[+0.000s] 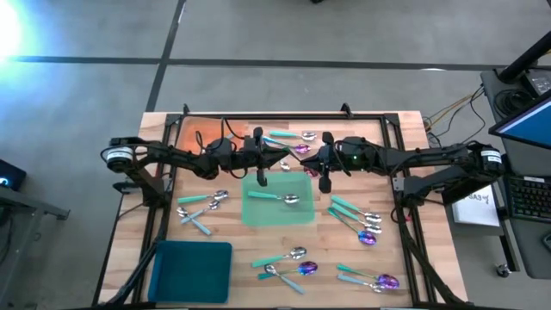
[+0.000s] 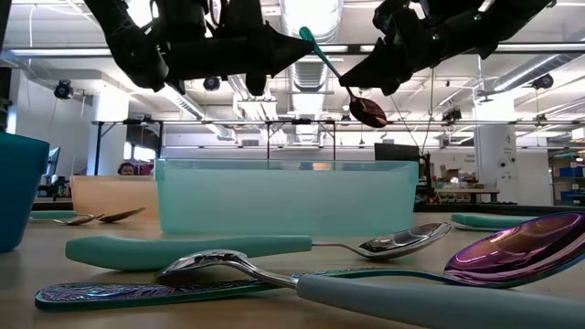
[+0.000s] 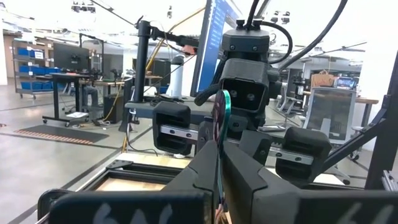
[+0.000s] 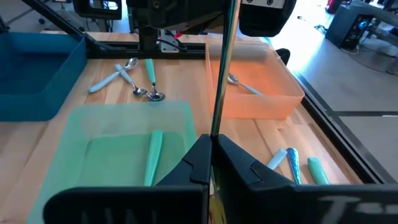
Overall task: Sort silverware by color (type)
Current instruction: Put the iridescent spoon into the blue bin
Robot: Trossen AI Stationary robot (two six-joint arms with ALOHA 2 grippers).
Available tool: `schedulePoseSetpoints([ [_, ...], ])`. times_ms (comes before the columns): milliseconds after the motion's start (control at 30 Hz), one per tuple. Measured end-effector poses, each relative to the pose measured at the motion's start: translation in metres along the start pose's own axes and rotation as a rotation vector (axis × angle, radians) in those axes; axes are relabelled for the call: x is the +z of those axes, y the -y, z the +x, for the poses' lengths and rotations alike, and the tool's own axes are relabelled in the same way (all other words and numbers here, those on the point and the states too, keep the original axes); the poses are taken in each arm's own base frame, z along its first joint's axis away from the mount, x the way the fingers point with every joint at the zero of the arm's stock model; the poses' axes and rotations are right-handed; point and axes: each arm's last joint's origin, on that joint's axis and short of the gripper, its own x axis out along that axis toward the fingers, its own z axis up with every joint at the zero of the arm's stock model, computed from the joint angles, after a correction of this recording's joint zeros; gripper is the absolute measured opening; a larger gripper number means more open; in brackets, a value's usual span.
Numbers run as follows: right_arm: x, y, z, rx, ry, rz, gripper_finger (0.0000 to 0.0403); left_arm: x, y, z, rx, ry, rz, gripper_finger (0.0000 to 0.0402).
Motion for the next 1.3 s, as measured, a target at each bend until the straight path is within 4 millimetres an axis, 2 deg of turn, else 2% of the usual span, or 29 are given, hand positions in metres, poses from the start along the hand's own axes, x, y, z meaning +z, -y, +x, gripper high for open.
schedulePoseSetpoints([
  [400,0.0009,0.0000,-0.0003,-0.001,0.007,0.020,0.0007,0.0076,0.0011,0.0077,-0.046,0.010,-0.034,0.0005],
  [567,-0.0014,-0.0001,0.0001,-0.002,-0.013,0.021,0.0007,0.0078,0.0010,0.0094,-0.045,-0.002,-0.042,0.0037],
  [800,-0.0007,0.0000,0.0000,-0.003,-0.006,0.021,0.0008,0.0076,0.0010,0.0094,-0.045,-0.005,-0.042,0.0102],
  [933,-0.0006,0.0000,0.0000,-0.003,-0.006,0.020,0.0008,0.0076,0.0011,0.0094,-0.045,-0.005,-0.042,0.0123],
  [1300,-0.0003,-0.0002,0.0000,0.005,-0.002,0.020,0.0008,0.0084,0.0013,0.0094,-0.048,0.003,-0.041,0.0123],
])
